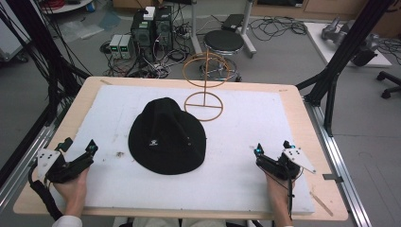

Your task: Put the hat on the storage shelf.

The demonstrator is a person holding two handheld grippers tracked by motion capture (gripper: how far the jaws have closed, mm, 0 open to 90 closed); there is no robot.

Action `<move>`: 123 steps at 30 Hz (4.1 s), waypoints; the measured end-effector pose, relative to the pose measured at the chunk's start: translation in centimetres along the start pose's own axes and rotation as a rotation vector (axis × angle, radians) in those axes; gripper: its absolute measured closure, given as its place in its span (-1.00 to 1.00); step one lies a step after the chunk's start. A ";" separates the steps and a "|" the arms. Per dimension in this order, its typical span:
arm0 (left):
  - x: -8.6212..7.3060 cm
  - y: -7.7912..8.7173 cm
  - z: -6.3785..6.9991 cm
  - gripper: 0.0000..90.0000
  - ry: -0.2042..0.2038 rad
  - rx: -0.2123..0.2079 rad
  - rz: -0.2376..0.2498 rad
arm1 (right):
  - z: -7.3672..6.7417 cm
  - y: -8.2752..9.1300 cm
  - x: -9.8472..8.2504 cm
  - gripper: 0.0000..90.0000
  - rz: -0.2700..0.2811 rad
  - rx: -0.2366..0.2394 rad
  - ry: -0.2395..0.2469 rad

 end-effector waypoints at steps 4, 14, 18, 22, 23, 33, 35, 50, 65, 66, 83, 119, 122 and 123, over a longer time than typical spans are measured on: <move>0.0 0.0 -0.2 -0.61 0.014 0.003 0.001 | -0.1 0.1 0.0 -0.97 -0.004 0.005 -0.007; 0.0 -0.1 -0.2 -0.61 0.028 -0.002 0.000 | 0.0 0.3 -0.1 -0.97 -0.006 0.001 -0.008; 0.0 -0.1 -0.2 -0.60 0.032 -0.004 -0.002 | 0.0 0.2 -0.1 -0.97 -0.007 0.002 -0.005; -0.1 -0.1 -0.2 -0.59 0.038 -0.014 -0.007 | 0.0 0.2 -0.2 -0.97 -0.008 0.002 -0.008; 0.0 -0.1 -0.2 -0.59 0.043 -0.017 -0.006 | 0.0 0.2 -0.2 -0.97 -0.009 0.002 -0.008; 0.2 -0.3 0.7 -0.58 0.042 -0.079 -0.027 | -0.3 0.1 -0.2 -0.96 -0.031 0.038 -0.014; 0.4 -0.3 1.2 -0.58 0.038 -0.099 -0.029 | -0.3 0.1 -0.2 -0.96 -0.033 0.038 -0.013; 3.6 -0.2 5.0 -0.53 0.070 -0.239 -0.033 | -0.1 0.0 -0.3 -0.96 -0.042 0.040 -0.016; 4.6 -1.4 10.3 -0.54 0.073 -0.403 -0.125 | -0.3 0.0 -0.2 -0.96 -0.043 0.042 0.000; 4.6 -1.6 10.7 -0.54 0.072 -0.411 -0.131 | -0.3 0.0 -0.2 -0.96 -0.043 0.042 0.000; 2.0 -5.9 14.9 -0.54 0.047 -0.493 -0.296 | -0.4 0.0 0.0 -0.96 -0.032 0.024 0.025; -4.6 -8.7 18.3 -0.31 -0.145 -0.419 -0.508 | -0.6 0.0 0.0 -0.96 -0.027 0.037 0.031; -4.9 -8.7 18.0 -0.20 -0.141 -0.413 -0.501 | -0.6 0.0 0.0 -0.96 -0.026 0.039 0.032; -5.0 -8.8 17.9 -0.15 -0.140 -0.412 -0.503 | -0.6 -0.1 0.0 -0.96 -0.023 0.038 0.037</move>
Point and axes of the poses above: each handheld gripper's, and its own axes: y roughly backward along the jaws, x roughly out of its top, z roughly to its right, the point moved 8 cm from there along -y, roughly forward along the jaws, and after that the axes turned 15 degrees about y, right-handed, at the moved point
